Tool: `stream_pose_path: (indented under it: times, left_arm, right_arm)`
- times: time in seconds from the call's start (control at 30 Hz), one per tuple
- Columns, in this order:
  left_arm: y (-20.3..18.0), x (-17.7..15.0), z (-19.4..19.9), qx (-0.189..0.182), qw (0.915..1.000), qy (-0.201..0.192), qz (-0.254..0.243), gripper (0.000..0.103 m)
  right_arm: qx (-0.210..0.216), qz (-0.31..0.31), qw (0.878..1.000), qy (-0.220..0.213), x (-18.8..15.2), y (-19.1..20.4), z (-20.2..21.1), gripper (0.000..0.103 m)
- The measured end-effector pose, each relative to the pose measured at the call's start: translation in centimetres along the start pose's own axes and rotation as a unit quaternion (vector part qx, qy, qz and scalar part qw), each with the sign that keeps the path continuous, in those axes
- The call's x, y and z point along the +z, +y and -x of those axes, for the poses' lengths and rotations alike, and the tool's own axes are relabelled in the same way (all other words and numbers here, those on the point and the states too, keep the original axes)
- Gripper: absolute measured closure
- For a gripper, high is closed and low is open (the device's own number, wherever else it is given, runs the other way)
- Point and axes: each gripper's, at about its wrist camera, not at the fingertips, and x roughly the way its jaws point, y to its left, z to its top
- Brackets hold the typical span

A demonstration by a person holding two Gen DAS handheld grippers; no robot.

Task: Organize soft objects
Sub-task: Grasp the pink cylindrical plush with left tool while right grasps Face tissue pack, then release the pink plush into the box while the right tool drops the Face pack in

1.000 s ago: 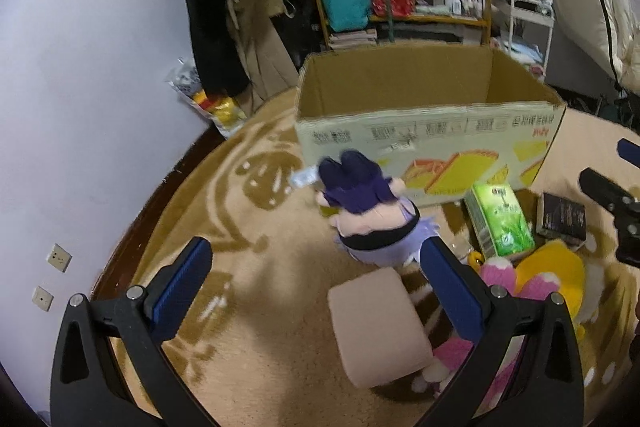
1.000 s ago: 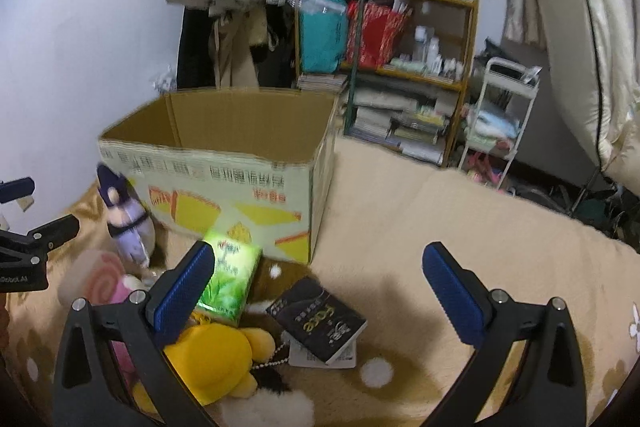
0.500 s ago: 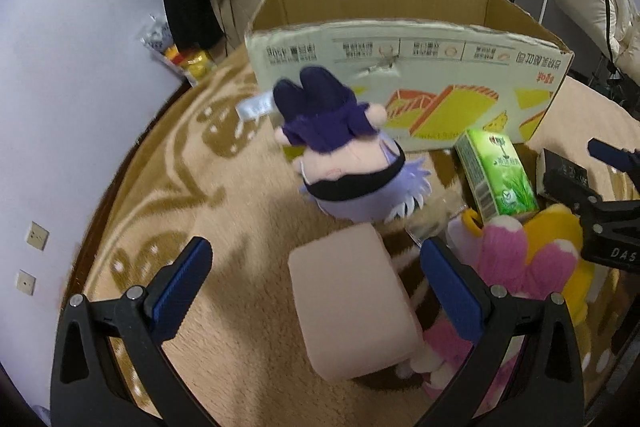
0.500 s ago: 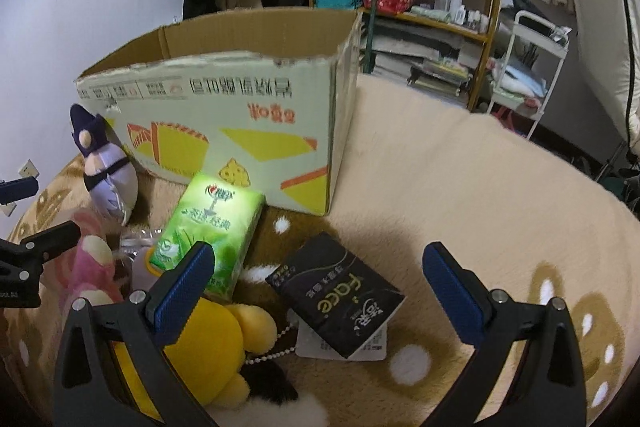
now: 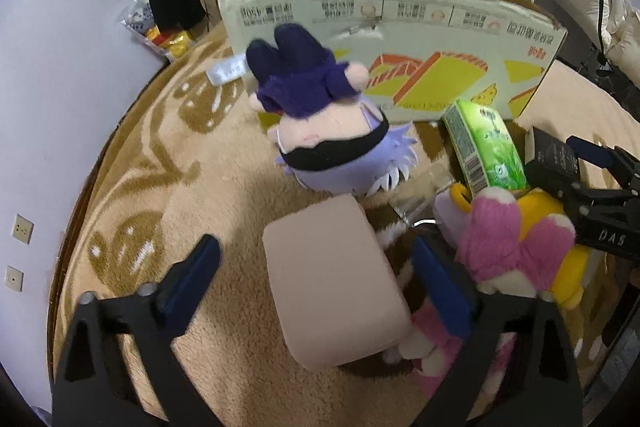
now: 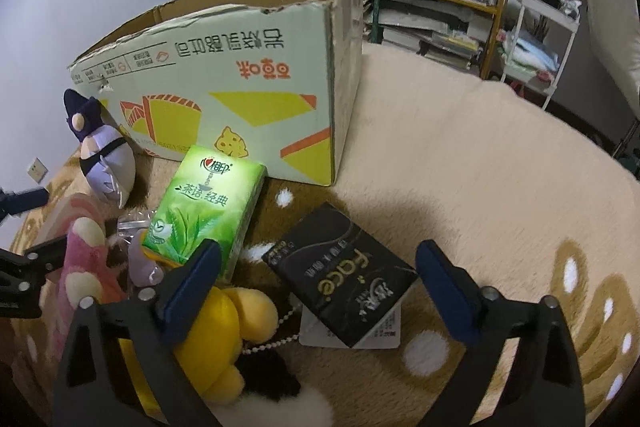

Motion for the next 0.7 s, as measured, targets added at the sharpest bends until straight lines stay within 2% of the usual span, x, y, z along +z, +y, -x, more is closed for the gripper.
stream_pose_path:
  times: [0.13,0.23,0.33,0.53,0.7]
  left_arm:
    - [0.5,-0.3,-1.0,-0.022,0.9993,0.027,0.017,0.031]
    - [0.8,-0.4,-1.2,-0.043,0.9981,0.033,0.030,0.042]
    - [0.8,-0.4,-1.1,-0.046,0.9980,0.031,0.031,0.045]
    - [0.8,-0.6,-0.3,-0.042,0.9985,0.021,0.029,0.048]
    - [1.1,-0.8,0.7,-0.027,0.9991,0.009,0.032,0.049]
  right_arm:
    - [0.007,-0.018,1.000,0.014,0.2,-1.0,-0.6,0.011]
    - [0.011,-0.028,0.999,0.022,0.2,-1.7,-1.1,0.013]
    - [0.007,-0.030,0.999,0.025,0.3,-2.0,-1.3,0.020]
    - [0.005,-0.028,0.999,0.025,0.5,-2.6,-1.5,0.022]
    - [0.001,-0.022,1.000,0.017,0.0,-1.6,-0.8,0.023]
